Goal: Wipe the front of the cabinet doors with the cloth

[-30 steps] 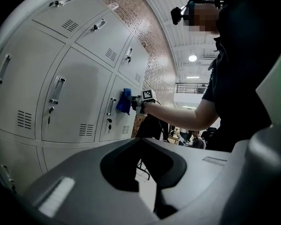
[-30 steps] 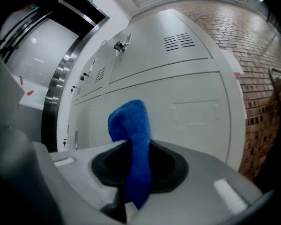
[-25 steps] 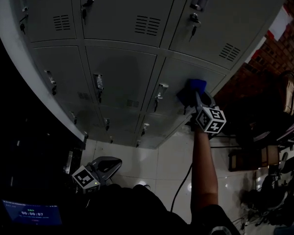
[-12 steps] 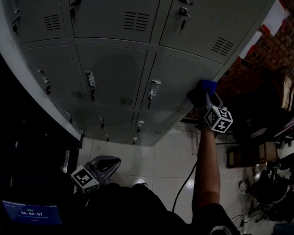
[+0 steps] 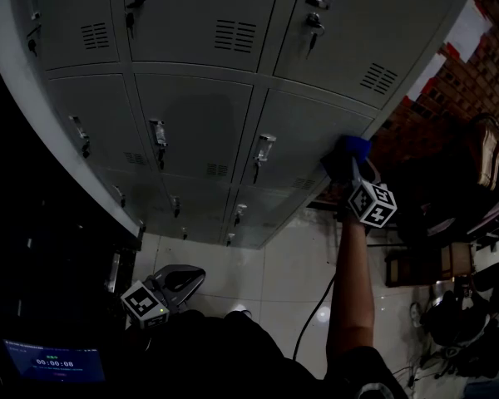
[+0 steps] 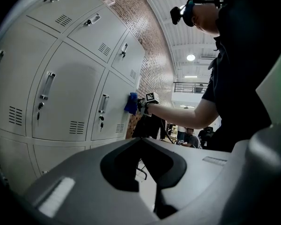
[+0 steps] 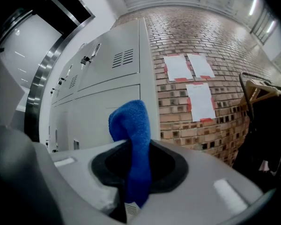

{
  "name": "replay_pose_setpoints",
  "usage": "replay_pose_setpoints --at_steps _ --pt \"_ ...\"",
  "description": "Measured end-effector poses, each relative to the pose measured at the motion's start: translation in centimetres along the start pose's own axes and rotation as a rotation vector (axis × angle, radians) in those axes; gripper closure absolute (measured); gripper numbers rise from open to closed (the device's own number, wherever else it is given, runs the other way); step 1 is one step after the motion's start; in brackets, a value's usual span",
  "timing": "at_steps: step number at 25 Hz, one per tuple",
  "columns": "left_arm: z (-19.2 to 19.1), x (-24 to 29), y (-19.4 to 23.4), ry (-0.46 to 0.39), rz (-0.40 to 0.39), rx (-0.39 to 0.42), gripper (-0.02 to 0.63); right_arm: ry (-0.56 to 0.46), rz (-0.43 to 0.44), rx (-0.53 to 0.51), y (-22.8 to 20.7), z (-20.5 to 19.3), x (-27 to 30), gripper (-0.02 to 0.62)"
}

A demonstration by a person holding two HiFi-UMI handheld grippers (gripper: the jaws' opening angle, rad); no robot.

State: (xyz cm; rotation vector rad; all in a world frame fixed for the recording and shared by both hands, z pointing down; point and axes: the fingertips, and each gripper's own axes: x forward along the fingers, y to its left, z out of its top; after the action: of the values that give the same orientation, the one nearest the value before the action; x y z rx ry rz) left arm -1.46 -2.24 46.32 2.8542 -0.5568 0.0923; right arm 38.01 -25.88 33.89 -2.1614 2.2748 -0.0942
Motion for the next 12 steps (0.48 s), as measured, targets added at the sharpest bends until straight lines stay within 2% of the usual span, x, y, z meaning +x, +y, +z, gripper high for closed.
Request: replay_pose_setpoints --at_steps 4,7,12 --pt "0.0 -0.8 0.1 -0.004 0.001 0.005 0.606 -0.026 0.037 0.044 2.5 0.4 -0.6 0.517" --pt "-0.1 -1.5 0.1 -0.008 0.001 0.007 0.606 -0.035 0.064 0.025 4.8 0.5 -0.9 0.517" --pt "0.0 -2.8 0.6 -0.014 0.01 0.006 0.606 -0.015 0.175 0.01 11.2 -0.9 0.1 0.517"
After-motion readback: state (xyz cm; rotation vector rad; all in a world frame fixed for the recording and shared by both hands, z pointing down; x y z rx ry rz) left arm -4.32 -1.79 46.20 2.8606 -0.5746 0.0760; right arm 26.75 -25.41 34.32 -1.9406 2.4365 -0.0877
